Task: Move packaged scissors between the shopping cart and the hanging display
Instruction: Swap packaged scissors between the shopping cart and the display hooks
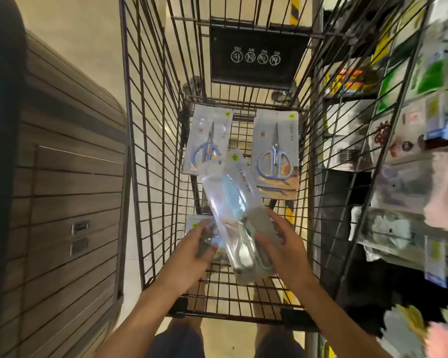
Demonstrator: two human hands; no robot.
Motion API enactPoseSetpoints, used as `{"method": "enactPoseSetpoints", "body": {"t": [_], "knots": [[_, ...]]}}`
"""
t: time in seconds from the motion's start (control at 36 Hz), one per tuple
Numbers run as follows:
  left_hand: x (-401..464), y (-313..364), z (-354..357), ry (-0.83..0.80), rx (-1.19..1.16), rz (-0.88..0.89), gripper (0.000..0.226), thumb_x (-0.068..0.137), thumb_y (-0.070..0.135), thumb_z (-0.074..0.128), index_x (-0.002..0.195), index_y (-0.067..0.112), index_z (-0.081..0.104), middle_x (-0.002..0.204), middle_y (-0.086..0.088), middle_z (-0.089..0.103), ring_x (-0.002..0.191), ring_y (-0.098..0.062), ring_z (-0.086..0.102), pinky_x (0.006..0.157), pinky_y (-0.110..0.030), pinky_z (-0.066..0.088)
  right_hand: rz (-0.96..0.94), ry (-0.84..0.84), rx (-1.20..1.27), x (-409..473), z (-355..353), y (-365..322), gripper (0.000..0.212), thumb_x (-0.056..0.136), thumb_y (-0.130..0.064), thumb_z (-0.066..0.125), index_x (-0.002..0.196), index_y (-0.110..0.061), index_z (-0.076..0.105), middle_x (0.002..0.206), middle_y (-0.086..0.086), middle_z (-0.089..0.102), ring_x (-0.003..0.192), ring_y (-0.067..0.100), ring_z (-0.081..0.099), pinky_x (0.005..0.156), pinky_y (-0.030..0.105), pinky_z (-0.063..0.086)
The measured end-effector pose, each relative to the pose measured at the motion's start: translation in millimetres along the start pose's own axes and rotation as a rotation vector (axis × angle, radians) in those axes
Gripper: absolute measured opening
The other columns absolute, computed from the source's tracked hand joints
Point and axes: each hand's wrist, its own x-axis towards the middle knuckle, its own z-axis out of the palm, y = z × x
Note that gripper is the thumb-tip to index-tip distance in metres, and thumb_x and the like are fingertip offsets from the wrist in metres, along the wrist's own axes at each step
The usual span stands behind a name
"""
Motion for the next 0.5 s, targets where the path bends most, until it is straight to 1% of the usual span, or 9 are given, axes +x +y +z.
{"method": "enactPoseSetpoints", "body": {"t": [0.08,0.14,0.19,0.22,0.28,0.33,0.39,0.44,0.5], "knots": [[-0.1,17.1,-1.4,-0.019,-0.281,0.000,0.051,0.098,0.024,0.061,0.134,0.054,0.039,0.120,0.018,0.062,0.100,0.010,0.064,0.076,-0.011,0.053,-0.005,0.010,0.029,3.1,6.9,-0.3,0.049,0.091,-0.016,0.071,0.130,-0.040,0.055,0.116,-0.014,0.068,0.096,-0.001,0.070,0.069,0.016,0.057],[3.3,24.0,-1.2,-0.010,-0.408,-0.006,0.056,0.094,0.017,0.065,0.130,0.053,0.040,0.116,0.014,0.064,0.095,0.011,0.066,0.071,-0.010,0.052,0.024,-0.012,0.047,2.6,13.2,2.5,0.057,0.090,-0.023,0.071,0.141,-0.038,0.050,0.123,-0.009,0.067,0.101,0.006,0.071,0.072,0.022,0.060],[7.7,29.6,0.5,0.008,-0.514,0.000,0.062,0.089,-0.002,0.067,0.123,0.045,0.046,0.112,0.004,0.065,0.088,0.007,0.069,0.069,-0.013,0.054,0.017,-0.054,0.049,-0.2,20.2,3.7,0.067,0.090,-0.026,0.068,0.150,-0.035,0.040,0.130,-0.006,0.064,0.104,0.006,0.071,0.074,0.024,0.060],[9.9,32.1,1.8,0.011,-0.556,0.003,0.069,0.085,-0.011,0.067,0.127,0.041,0.046,0.115,-0.002,0.064,0.087,0.005,0.070,0.068,-0.014,0.055,0.003,-0.080,0.050,-2.7,24.0,4.0,0.067,0.092,-0.024,0.066,0.152,-0.036,0.036,0.131,-0.008,0.064,0.105,0.004,0.070,0.074,0.023,0.060],[12.8,34.0,2.6,0.021,-0.599,0.006,0.089,0.079,-0.020,0.068,0.142,0.035,0.038,0.129,-0.009,0.060,0.098,0.000,0.070,0.069,-0.017,0.057,-0.016,-0.161,0.075,-9.9,32.7,1.6,0.064,0.098,-0.014,0.059,0.146,-0.046,0.031,0.126,-0.021,0.065,0.108,0.001,0.068,0.076,0.021,0.059],[13.9,29.9,0.1,0.049,-0.604,0.028,0.097,0.076,-0.021,0.070,0.147,0.034,0.034,0.139,-0.010,0.057,0.115,-0.010,0.065,0.075,-0.020,0.058,-0.006,-0.230,0.086,-15.9,38.1,0.7,0.070,0.099,-0.007,0.058,0.139,-0.057,0.029,0.124,-0.032,0.063,0.114,-0.001,0.065,0.081,0.023,0.059],[13.6,21.5,-5.7,0.090,-0.572,0.033,0.101,0.076,-0.016,0.074,0.148,0.041,0.033,0.144,-0.006,0.055,0.124,-0.018,0.061,0.085,-0.024,0.058,0.027,-0.253,0.046,-16.8,37.9,1.7,0.072,0.099,-0.006,0.059,0.141,-0.056,0.031,0.125,-0.026,0.064,0.115,-0.003,0.064,0.084,0.023,0.058],[12.5,13.3,-11.0,0.143,-0.492,0.029,0.104,0.077,-0.008,0.078,0.148,0.051,0.031,0.146,0.003,0.053,0.131,-0.016,0.056,0.092,-0.027,0.057,0.040,-0.260,-0.061,-12.6,33.0,6.3,0.064,0.098,-0.011,0.062,0.144,-0.047,0.039,0.126,-0.019,0.062,0.111,-0.004,0.063,0.088,0.025,0.058],[11.0,7.3,-15.0,0.187,-0.460,0.013,0.107,0.078,-0.009,0.076,0.148,0.057,0.028,0.150,0.011,0.048,0.135,-0.014,0.051,0.093,-0.032,0.058,0.022,-0.217,-0.237,-4.2,25.9,21.7,0.058,0.096,-0.018,0.066,0.142,-0.045,0.043,0.131,-0.015,0.057,0.112,-0.005,0.059,0.093,0.025,0.057]]}}
